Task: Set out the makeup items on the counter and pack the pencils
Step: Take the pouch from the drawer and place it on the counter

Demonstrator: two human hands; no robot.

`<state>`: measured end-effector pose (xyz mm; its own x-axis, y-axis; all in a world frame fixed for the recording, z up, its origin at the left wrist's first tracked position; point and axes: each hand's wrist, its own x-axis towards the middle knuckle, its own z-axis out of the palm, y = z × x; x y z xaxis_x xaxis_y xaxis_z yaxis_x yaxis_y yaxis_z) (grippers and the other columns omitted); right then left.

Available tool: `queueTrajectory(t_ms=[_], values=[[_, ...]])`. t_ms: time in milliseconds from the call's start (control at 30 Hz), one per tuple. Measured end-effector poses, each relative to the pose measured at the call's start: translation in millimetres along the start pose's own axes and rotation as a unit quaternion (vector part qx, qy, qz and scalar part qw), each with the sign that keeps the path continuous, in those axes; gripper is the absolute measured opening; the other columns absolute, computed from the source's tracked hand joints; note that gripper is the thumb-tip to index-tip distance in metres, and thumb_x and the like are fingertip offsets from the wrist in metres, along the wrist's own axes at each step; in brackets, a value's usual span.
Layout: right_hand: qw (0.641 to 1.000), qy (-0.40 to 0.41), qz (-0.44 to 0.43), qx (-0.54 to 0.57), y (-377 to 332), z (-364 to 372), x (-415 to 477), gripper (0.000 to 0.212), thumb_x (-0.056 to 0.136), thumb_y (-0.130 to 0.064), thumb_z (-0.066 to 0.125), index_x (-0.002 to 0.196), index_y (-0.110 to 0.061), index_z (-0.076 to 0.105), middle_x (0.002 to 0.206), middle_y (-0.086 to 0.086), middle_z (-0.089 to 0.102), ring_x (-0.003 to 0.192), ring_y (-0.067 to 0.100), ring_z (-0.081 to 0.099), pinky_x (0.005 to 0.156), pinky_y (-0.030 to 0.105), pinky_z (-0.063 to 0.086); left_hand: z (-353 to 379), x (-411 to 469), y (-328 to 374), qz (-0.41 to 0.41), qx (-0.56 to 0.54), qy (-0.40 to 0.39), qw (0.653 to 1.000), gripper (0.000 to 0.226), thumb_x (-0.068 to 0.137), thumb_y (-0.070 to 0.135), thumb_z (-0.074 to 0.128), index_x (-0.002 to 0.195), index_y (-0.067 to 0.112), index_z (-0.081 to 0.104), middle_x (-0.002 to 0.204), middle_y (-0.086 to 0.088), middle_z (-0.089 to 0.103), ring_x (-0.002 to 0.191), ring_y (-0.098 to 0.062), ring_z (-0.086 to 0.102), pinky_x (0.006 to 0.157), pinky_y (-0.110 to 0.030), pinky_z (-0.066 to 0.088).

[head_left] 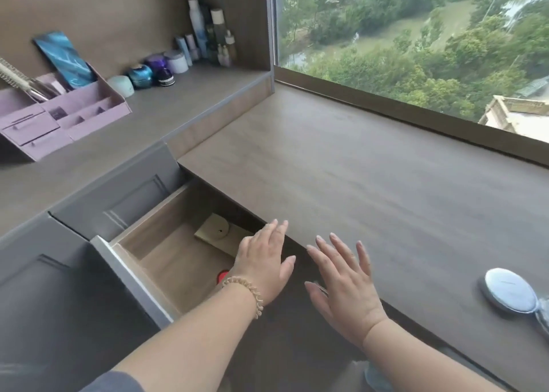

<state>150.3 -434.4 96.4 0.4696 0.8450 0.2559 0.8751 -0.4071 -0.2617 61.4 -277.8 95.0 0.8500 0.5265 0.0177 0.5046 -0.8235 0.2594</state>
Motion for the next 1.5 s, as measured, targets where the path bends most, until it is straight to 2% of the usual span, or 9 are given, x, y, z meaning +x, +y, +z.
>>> queueTrajectory(t_ms=[133, 300, 533, 633, 800, 933, 1133, 1300, 1500], values=[[1.0, -0.011, 0.007, 0.002, -68.9, 47.2, 41.2, 0.046, 0.083, -0.042, 0.048, 0.127, -0.029, 0.046, 0.134, -0.003, 0.056, 0.131, 0.022, 0.045, 0.11, 0.05, 0.017, -8.2, -2.0, -99.5, -0.022, 0.006, -0.029, 0.999, 0.06, 0.093, 0.041, 0.038, 0.146, 0.028, 0.016, 0.155, 0.005, 0.022, 0.141, -0.01, 0.019, 0.113, -0.035, 0.016], [0.996, -0.073, 0.036, -0.048, -144.0, 111.9, 109.8, 0.043, 0.071, -0.034, 0.076, 0.111, -0.032, 0.063, 0.129, -0.001, 0.06, 0.124, 0.025, 0.053, 0.114, 0.053, 0.021, -12.0, 26.8, -219.3, -0.044, 0.055, -0.092, 0.993, 0.056, 0.093, 0.039, 0.04, 0.145, 0.029, 0.021, 0.155, 0.004, 0.024, 0.143, -0.014, 0.018, 0.114, -0.04, 0.015], [0.992, -0.109, 0.018, -0.063, -170.6, 169.3, 156.8, 0.038, 0.071, -0.025, 0.073, 0.108, -0.025, 0.066, 0.125, 0.003, 0.063, 0.118, 0.026, 0.057, 0.104, 0.054, 0.033, 26.0, 48.1, -274.5, -0.041, 0.151, -0.186, 0.97, 0.058, 0.091, 0.036, 0.045, 0.143, 0.023, 0.023, 0.147, -0.001, 0.036, 0.136, -0.021, 0.029, 0.105, -0.042, 0.024], [0.979, -0.169, 0.081, -0.086, -164.4, 198.0, 173.2, 0.041, 0.077, -0.027, 0.066, 0.117, -0.021, 0.061, 0.129, 0.008, 0.058, 0.123, 0.03, 0.051, 0.11, 0.053, 0.024, 52.3, 59.1, -276.0, -0.056, 0.127, -0.203, 0.969, 0.062, 0.091, 0.035, 0.045, 0.145, 0.021, 0.019, 0.151, -0.005, 0.03, 0.137, -0.023, 0.028, 0.106, -0.043, 0.025], [0.957, -0.231, 0.133, -0.113, -143.3, 243.4, 187.8, 0.045, 0.093, -0.036, 0.042, 0.136, -0.024, 0.039, 0.146, 0.017, 0.037, 0.133, 0.04, 0.032, 0.112, 0.058, 0.001, 81.7, 82.2, -281.3, -0.093, 0.068, -0.176, 0.978, 0.061, 0.092, 0.039, 0.045, 0.144, 0.021, 0.019, 0.154, -0.009, 0.024, 0.135, -0.025, 0.032, 0.105, -0.042, 0.027], [0.942, -0.265, 0.175, -0.105, -138.0, 269.9, 196.5, 0.056, 0.095, -0.029, 0.029, 0.148, -0.029, 0.012, 0.155, 0.022, 0.011, 0.14, 0.045, 0.009, 0.109, 0.061, -0.009, 95.8, 97.1, -285.2, -0.149, 0.029, -0.15, 0.977, 0.05, 0.09, 0.036, 0.049, 0.135, 0.02, 0.034, 0.135, -0.007, 0.045, 0.119, -0.026, 0.048, 0.095, -0.042, 0.033], [0.925, -0.297, 0.221, -0.085, -135.8, 282.8, 195.3, 0.061, 0.092, -0.019, 0.025, 0.148, -0.026, 0.004, 0.154, 0.024, 0.012, 0.14, 0.048, 0.0, 0.106, 0.064, -0.012, 109.6, 102.9, -283.4, -0.228, -0.046, -0.109, 0.967, 0.049, 0.083, 0.025, 0.062, 0.127, 0.014, 0.044, 0.12, -0.012, 0.052, 0.113, -0.033, 0.049, 0.09, -0.043, 0.037], [0.93, -0.276, 0.232, -0.07, -136.4, 277.1, 195.9, 0.063, 0.089, -0.017, 0.033, 0.147, -0.025, 0.011, 0.148, 0.024, 0.023, 0.138, 0.045, 0.011, 0.108, 0.064, -0.008, 100.5, 105.2, -283.3, -0.331, -0.207, -0.048, 0.92, 0.055, 0.079, 0.022, 0.067, 0.13, 0.013, 0.049, 0.118, -0.013, 0.06, 0.111, -0.034, 0.054, 0.097, -0.045, 0.042], [0.97, -0.168, 0.171, -0.037, -146.3, 251.9, 199.4, 0.079, 0.083, -0.027, 0.059, 0.146, -0.026, 0.011, 0.146, 0.016, 0.037, 0.129, 0.04, 0.037, 0.111, 0.06, 0.011, 47.2, 95.9, -281.0, -0.275, -0.292, 0.015, 0.916, 0.022, 0.077, 0.018, 0.068, 0.092, 0.031, 0.06, 0.086, 0.009, 0.064, 0.078, -0.013, 0.062, 0.06, -0.026, 0.044]])
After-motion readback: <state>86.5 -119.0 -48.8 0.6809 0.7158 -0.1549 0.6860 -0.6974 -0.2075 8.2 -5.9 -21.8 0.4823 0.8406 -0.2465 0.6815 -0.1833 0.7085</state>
